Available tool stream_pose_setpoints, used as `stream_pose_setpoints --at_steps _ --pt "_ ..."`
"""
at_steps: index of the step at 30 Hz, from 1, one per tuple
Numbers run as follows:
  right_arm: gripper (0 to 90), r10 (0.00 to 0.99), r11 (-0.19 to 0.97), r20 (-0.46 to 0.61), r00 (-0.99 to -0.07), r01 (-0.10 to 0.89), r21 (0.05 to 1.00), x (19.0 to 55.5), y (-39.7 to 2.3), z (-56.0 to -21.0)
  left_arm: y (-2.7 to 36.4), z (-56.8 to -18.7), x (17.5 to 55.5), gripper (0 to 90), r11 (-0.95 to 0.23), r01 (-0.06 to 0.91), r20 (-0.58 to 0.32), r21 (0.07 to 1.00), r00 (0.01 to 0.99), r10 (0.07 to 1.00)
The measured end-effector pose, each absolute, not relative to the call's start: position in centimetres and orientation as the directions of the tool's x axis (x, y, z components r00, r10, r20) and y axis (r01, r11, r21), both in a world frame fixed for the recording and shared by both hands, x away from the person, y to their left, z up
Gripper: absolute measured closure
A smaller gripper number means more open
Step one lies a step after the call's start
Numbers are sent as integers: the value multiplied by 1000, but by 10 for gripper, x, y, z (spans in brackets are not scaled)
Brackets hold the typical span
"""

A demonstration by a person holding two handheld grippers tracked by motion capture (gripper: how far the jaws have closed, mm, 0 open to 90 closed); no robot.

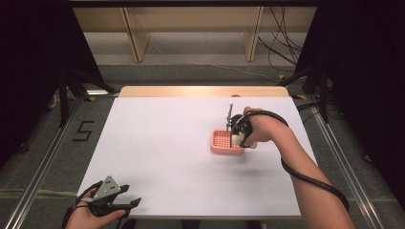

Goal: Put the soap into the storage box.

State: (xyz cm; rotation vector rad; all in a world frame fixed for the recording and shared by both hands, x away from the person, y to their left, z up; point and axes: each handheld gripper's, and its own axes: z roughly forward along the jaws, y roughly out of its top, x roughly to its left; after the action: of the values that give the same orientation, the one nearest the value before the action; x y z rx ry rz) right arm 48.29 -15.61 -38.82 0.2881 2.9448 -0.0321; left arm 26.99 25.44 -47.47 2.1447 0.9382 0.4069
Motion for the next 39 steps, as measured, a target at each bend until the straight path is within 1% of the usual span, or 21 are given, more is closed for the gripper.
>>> stream_pose_setpoints --at_steps 2,3,6,8,9,10,12,13,14,20,22,23,25,26,27,29,34,36,37,38,39 --pt "506 194 980 -187 -963 199 -7 483 -154 -387 257 -473 273 353 -495 464 39 735 699 714" --pt "507 123 992 -196 -973 123 9 488 -154 -388 257 -474 272 353 -491 465 37 736 698 716" --pt "507 145 989 -200 -969 147 4 487 -150 -387 254 -475 269 354 -443 507 -17 739 672 741" --pt "506 145 989 -196 -970 146 9 488 -149 -387 256 -474 271 354 -470 485 11 737 687 726" --pt "506 213 976 -188 -959 218 -6 484 -148 -387 256 -474 271 354 -480 476 22 737 693 721" --pt "507 153 988 -198 -968 155 3 488 -147 -387 256 -474 271 354 -482 474 24 737 694 719" --pt "507 137 990 -201 -970 139 5 490 -146 -387 256 -474 271 354 -473 479 18 740 688 725" --pt "507 104 994 -216 -971 106 1 492 -146 -387 257 -473 272 354 -493 458 45 740 696 716" --pt "506 126 992 -204 -971 128 4 491 -145 -387 255 -473 269 354 -450 499 -5 741 674 739" --pt "506 132 991 -207 -969 134 7 493 -142 -388 254 -475 269 354 -427 510 -28 747 665 746" --pt "506 128 992 -199 -972 129 8 494 -141 -389 255 -473 269 354 -449 501 -7 740 673 740" --pt "506 125 992 -200 -972 126 8 495 -141 -389 254 -475 268 354 -429 511 -25 744 663 748" --pt "506 125 992 -207 -970 128 3 495 -139 -390 255 -474 270 354 -445 497 4 745 664 748" --pt "506 122 992 -209 -970 124 3 495 -139 -390 258 -473 273 354 -492 455 51 742 694 718" --pt "506 153 988 -202 -967 156 0 493 -139 -390 256 -473 271 354 -460 478 13 748 683 730" --pt "507 119 993 -207 -971 120 6 496 -138 -390 255 -474 269 354 -442 505 -15 741 671 742" --pt "506 120 993 -210 -970 122 5 497 -137 -390 255 -473 268 355 -440 508 -20 741 670 742" --pt "506 121 992 -214 -969 124 2 497 -136 -390 256 -474 271 355 -462 475 17 749 683 730" --pt "506 122 992 -212 -970 124 3 497 -136 -390 255 -474 269 356 -442 504 -11 742 668 744" --pt "506 138 990 -209 -968 141 0 496 -136 -391 255 -474 269 356 -445 496 -4 745 671 742" --pt "506 124 992 -206 -971 126 3 497 -136 -391 255 -474 269 356 -437 507 -17 742 667 745"
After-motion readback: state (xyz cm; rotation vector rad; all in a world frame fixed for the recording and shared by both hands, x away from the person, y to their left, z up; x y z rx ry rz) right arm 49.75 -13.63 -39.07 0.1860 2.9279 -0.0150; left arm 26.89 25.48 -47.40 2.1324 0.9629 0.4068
